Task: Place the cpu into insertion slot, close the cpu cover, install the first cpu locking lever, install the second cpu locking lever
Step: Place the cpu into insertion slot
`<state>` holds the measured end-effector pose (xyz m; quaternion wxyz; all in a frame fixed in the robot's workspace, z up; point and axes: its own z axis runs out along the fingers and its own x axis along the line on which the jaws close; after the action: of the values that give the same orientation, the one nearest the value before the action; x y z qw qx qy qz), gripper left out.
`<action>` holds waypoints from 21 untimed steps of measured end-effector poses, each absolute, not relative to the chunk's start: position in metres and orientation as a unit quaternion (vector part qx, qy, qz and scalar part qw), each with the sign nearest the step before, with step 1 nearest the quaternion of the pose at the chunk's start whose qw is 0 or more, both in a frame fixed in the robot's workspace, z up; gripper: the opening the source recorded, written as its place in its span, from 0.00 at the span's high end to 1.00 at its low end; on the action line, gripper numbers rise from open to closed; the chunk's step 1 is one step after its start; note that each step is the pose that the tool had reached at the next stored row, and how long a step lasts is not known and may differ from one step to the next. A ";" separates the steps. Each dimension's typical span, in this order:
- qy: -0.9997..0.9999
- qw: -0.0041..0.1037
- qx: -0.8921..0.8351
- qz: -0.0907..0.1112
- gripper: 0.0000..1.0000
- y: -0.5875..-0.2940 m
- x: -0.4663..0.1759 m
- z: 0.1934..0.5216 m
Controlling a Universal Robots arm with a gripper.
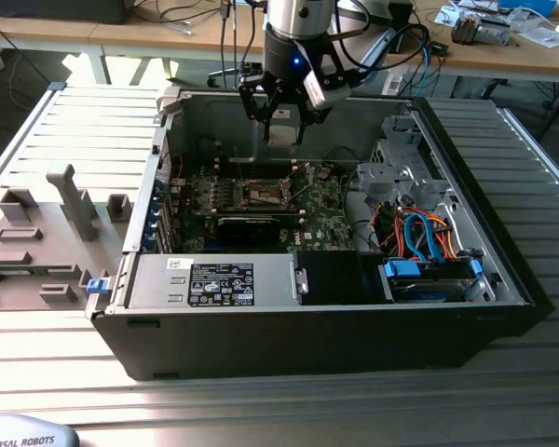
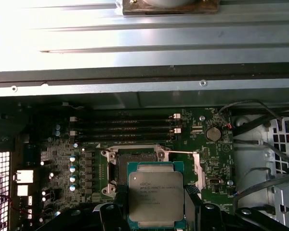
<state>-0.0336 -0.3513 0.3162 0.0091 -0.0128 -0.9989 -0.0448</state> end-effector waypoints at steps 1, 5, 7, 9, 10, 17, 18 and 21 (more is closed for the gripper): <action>-0.999 0.009 -0.013 -0.045 0.46 -0.351 -0.034 0.316; -0.999 0.009 -0.013 -0.045 0.46 -0.351 -0.034 0.315; -0.999 0.009 -0.013 -0.045 0.46 -0.351 -0.034 0.315; -0.999 0.009 -0.013 -0.045 0.46 -0.351 -0.034 0.314; -0.999 0.009 -0.013 -0.045 0.46 -0.351 -0.034 0.313; -0.999 0.009 -0.013 -0.045 0.46 -0.351 -0.034 0.312; -0.999 0.009 -0.013 -0.045 0.46 -0.351 -0.034 0.312; -0.999 0.009 -0.013 -0.045 0.46 -0.351 -0.034 0.311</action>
<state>-0.0336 -0.3513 0.3111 0.0091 -0.0128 -0.9989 -0.0448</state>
